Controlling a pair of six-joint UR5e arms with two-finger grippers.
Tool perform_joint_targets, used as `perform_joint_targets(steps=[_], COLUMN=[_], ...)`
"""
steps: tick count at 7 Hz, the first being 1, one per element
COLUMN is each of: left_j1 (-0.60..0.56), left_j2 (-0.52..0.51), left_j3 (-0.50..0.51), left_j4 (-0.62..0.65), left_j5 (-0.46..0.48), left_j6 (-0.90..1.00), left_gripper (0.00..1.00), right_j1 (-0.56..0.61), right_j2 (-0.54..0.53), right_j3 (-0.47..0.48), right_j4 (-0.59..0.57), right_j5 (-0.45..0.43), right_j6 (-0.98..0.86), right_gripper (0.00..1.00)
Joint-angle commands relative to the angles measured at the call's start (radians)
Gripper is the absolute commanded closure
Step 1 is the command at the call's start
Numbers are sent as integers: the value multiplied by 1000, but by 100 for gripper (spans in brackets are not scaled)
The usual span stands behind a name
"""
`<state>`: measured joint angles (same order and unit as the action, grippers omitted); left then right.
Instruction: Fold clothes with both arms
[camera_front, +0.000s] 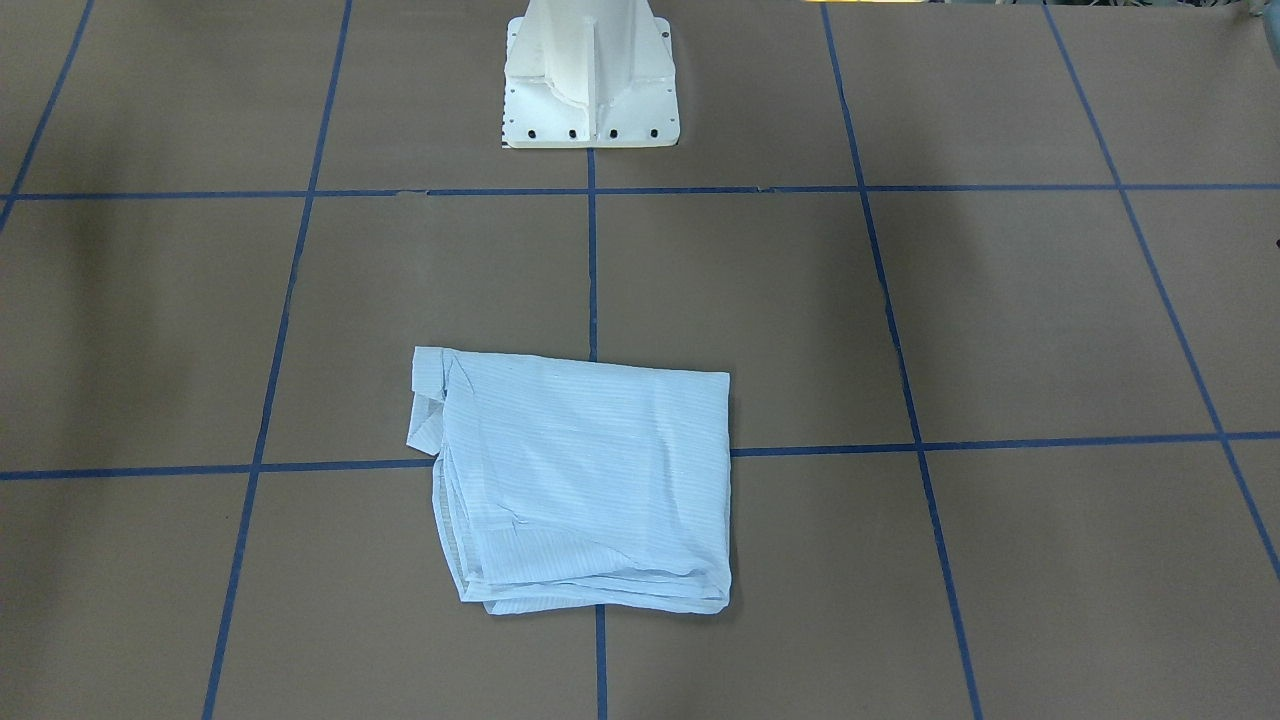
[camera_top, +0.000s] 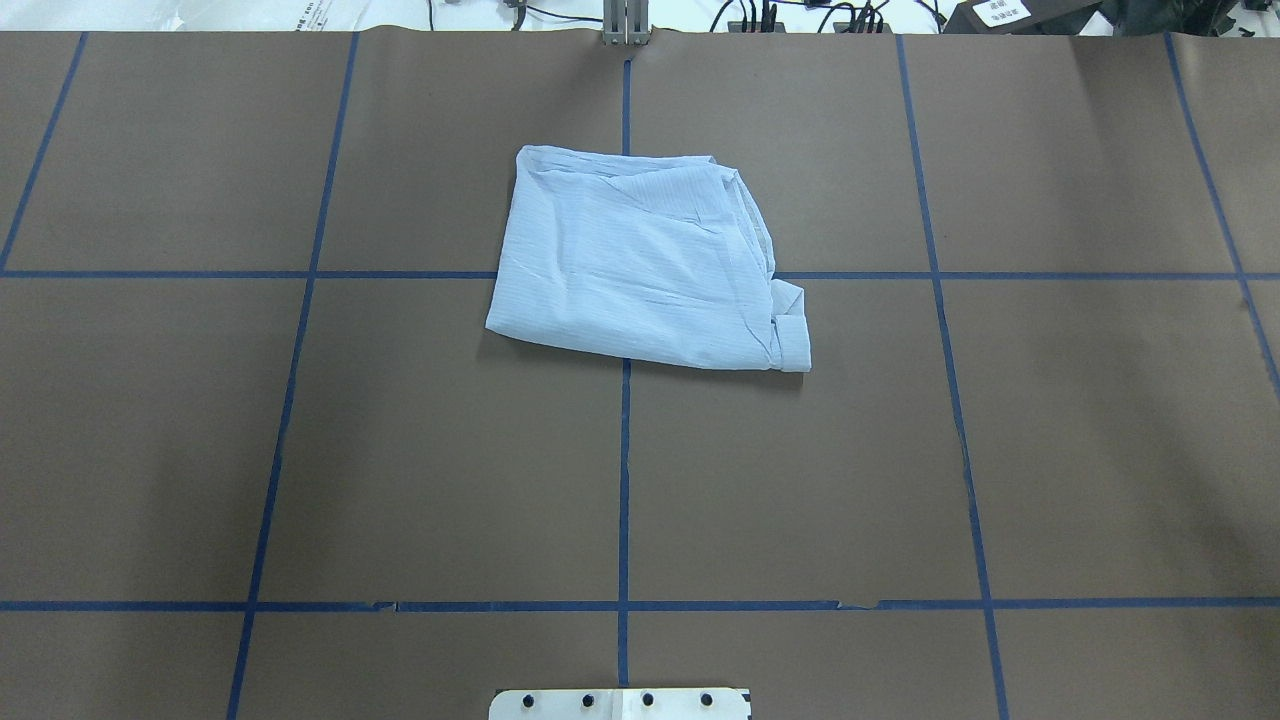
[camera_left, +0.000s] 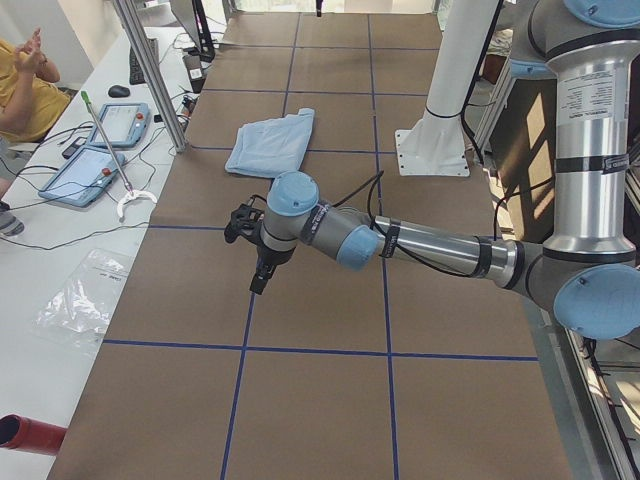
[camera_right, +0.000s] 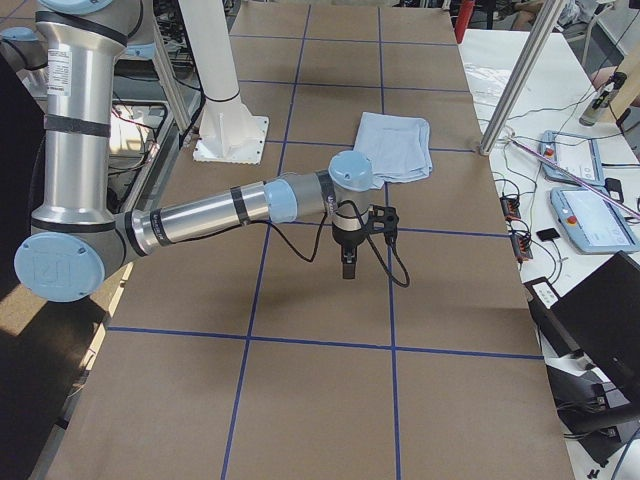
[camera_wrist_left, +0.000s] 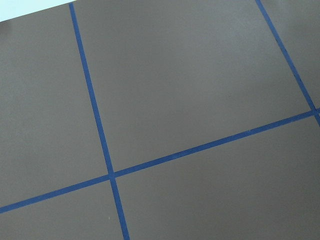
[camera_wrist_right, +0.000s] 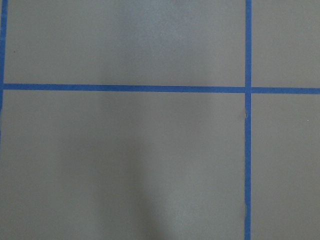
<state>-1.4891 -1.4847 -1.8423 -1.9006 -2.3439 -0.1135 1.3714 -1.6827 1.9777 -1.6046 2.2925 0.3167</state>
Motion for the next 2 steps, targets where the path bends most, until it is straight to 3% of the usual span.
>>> perform_joint_targets(steps=[1, 2], left_j1=[1, 1], left_j2=[-5, -5], left_j3=[0, 0], left_j4=[-2, 0], left_j5=[0, 0], left_j6=[0, 0], left_gripper=[0, 0], right_j1=[0, 0], right_j2=[-2, -2], right_j3=[1, 1], right_j4=[0, 0], right_j5=[2, 11], right_j6=[-1, -1], right_gripper=[0, 0])
